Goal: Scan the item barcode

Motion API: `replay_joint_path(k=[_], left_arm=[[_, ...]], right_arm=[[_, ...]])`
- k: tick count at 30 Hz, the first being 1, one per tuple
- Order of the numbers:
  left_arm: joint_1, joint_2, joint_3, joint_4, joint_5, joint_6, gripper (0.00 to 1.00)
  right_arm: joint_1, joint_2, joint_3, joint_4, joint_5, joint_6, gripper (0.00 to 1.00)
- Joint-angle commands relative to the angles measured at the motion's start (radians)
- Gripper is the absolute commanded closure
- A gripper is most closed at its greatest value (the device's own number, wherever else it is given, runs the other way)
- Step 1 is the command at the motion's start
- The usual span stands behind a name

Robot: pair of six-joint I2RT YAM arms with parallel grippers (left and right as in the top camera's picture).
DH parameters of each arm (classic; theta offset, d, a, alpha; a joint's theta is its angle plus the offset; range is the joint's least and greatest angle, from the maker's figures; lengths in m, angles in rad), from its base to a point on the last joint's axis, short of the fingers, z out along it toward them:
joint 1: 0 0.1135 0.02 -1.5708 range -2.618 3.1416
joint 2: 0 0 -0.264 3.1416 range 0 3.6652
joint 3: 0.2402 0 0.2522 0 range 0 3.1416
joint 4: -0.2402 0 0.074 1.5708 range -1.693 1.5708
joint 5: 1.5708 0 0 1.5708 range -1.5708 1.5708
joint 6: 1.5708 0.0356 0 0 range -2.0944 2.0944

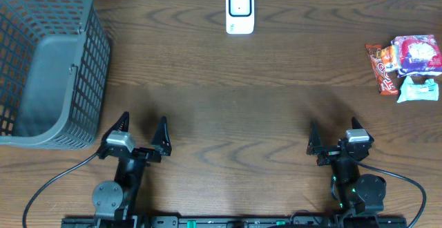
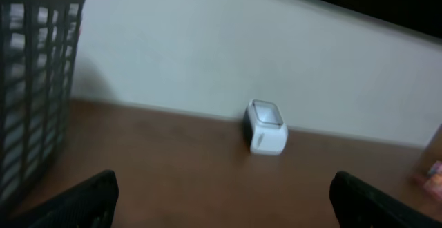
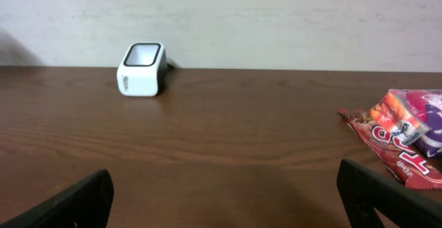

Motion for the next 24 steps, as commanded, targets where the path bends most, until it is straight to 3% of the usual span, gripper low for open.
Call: replay_joint_path(k=[1,11,24], left_arm=[[0.005,-0.008,-0.003,-0.036,-0.013,0.067,0.02],[0.005,-0.009,-0.003,-0.203,-0.013,0.261,0.02],[0.005,-0.009,-0.003,-0.214,-0.013,0.3,0.02]], right_arm=[[-0.007,-0.006,-0.004,-0.001,-0.003,0.0,0.01],[-0.007,-0.006,-0.004,-0.001,-0.003,0.0,0.01],[-0.007,-0.006,-0.004,-0.001,-0.003,0.0,0.01]])
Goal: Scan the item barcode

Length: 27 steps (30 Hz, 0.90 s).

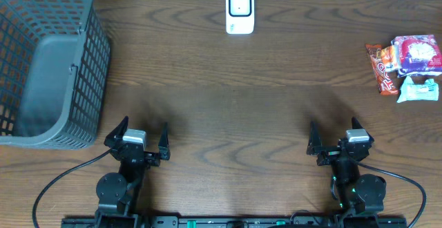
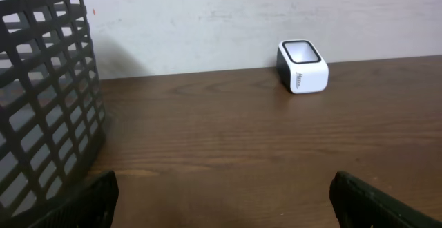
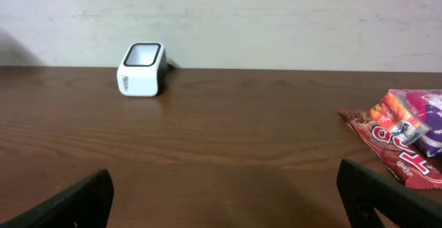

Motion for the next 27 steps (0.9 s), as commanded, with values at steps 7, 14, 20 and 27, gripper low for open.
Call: replay_joint_path(k=[7,14,20,27], left_arm=[[0.005,-0.009,-0.008,-0.052,0.003,-0.049,0.02],[0.01,-0.009,-0.008,-0.055,-0.019,-0.122,0.02],[0.043,-0.009,-0.008,-0.055,-0.009,-0.138,0.02],[0.042,-0.009,-0.008,-0.054,0.016,-0.051,0.02]], right_arm=[[-0.007,-0.006,-0.004,-0.001,-0.003,0.0,0.01],[-0.007,-0.006,-0.004,-0.001,-0.003,0.0,0.01],[-0.007,-0.006,-0.004,-0.001,-0.003,0.0,0.01],[-0.007,-0.006,-0.004,-0.001,-0.003,0.0,0.01]])
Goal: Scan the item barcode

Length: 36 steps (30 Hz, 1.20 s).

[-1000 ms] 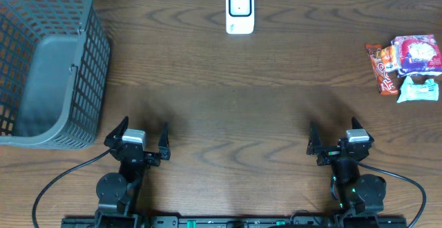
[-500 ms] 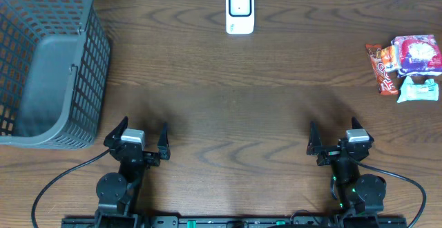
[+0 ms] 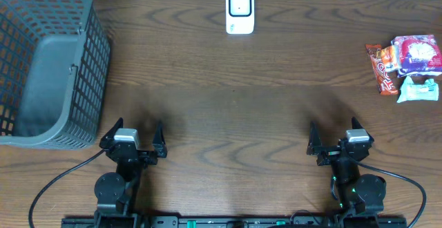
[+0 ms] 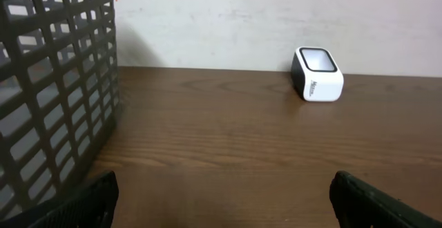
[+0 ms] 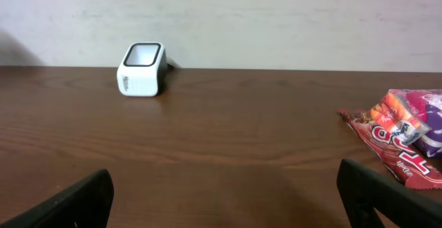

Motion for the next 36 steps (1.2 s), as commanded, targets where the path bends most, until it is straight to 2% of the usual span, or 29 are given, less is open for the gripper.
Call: replay_joint_path(k=[1,8,36], left_arm=[[0.001,-0.009,-0.011,-0.047,0.037,0.032,0.02],[-0.039,-0.009,-0.011,-0.047,0.036,0.032,0.02],[-0.035,-0.009,-0.011,-0.05,0.011,0.027,0.02]], right_arm=[[-0.007,-0.006,-0.004,-0.001,-0.003,0.0,0.01],[-0.007,-0.006,-0.004,-0.001,-0.003,0.0,0.01],[-0.007,-0.006,-0.004,-0.001,-0.003,0.0,0.01]])
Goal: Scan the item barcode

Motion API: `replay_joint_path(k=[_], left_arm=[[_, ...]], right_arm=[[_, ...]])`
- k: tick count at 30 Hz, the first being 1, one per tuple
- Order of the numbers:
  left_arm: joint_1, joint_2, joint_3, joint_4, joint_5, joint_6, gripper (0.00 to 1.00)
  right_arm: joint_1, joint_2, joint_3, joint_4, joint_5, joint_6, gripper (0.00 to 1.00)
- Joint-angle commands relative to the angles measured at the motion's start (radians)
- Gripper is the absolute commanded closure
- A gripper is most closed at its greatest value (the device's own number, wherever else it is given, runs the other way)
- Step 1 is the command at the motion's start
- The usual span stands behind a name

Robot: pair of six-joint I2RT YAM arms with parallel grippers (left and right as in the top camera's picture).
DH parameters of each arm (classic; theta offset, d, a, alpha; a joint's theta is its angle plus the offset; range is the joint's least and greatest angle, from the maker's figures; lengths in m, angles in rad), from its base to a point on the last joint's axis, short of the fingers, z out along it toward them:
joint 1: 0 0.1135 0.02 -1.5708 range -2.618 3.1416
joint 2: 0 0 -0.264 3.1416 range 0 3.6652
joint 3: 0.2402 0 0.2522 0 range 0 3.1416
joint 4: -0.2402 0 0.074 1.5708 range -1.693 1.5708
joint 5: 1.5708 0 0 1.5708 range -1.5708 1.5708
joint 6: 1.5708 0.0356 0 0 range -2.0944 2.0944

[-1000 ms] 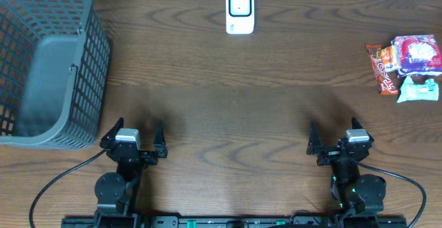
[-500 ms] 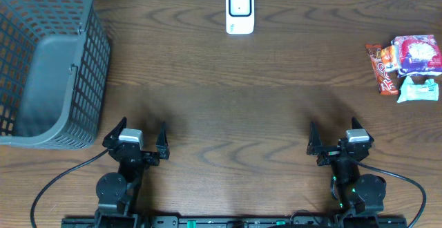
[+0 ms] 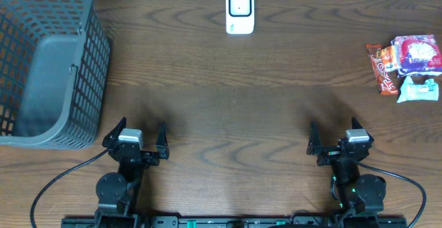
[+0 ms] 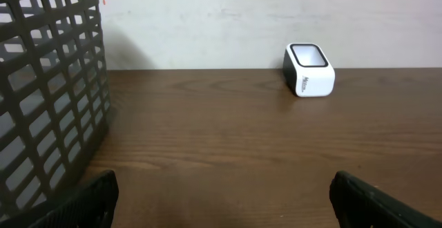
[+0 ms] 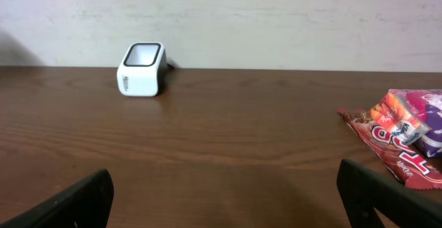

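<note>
A white barcode scanner (image 3: 239,10) stands at the table's far edge in the middle; it also shows in the left wrist view (image 4: 309,70) and the right wrist view (image 5: 141,70). Three snack packets lie at the far right: a red-orange wrapper (image 3: 384,68) (image 5: 394,145), a purple packet (image 3: 418,54) and a pale green one (image 3: 418,90). My left gripper (image 3: 140,133) (image 4: 221,200) sits low at the near left, open and holding nothing. My right gripper (image 3: 333,135) (image 5: 224,200) sits at the near right, also open and holding nothing. Both are far from the packets and the scanner.
A tall dark grey mesh basket (image 3: 48,62) (image 4: 41,103) fills the far left corner, just beyond my left gripper. A white wall runs behind the brown wooden table (image 3: 228,83). Black cables trail from both arm bases at the near edge.
My left gripper has turned slightly, so the scanner sits a little higher and further left in its wrist view. The right arm and all objects are where they were.
At first my left gripper was tilted and a little further forward, its view slanted and blurred. Then it sat level and further back at the near edge, and it has since only turned a little from side to side. The right gripper stayed still and open throughout.
</note>
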Motion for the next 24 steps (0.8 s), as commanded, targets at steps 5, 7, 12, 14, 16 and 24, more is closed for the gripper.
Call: replay_joint_path(k=[5,7,12,14,16,24], left_arm=[[0.0,-0.009,-0.011,-0.048,0.014,0.002,0.02],[0.0,-0.009,-0.011,-0.048,0.014,0.003,0.02],[0.0,-0.009,-0.011,-0.048,0.014,0.002,0.02],[0.0,-0.009,-0.011,-0.048,0.014,0.001,0.02],[0.0,-0.009,-0.011,-0.048,0.014,0.002,0.02],[0.0,-0.009,-0.011,-0.049,-0.002,0.002,0.02]], right_arm=[[-0.007,-0.006,-0.004,-0.001,-0.003,0.0,0.01],[-0.007,-0.006,-0.004,-0.001,-0.003,0.0,0.01],[-0.007,-0.006,-0.004,-0.001,-0.003,0.0,0.01],[-0.007,-0.006,-0.004,-0.001,-0.003,0.0,0.01],[-0.007,-0.006,-0.004,-0.001,-0.003,0.0,0.01],[-0.007,-0.006,-0.004,-0.001,-0.003,0.0,0.01]])
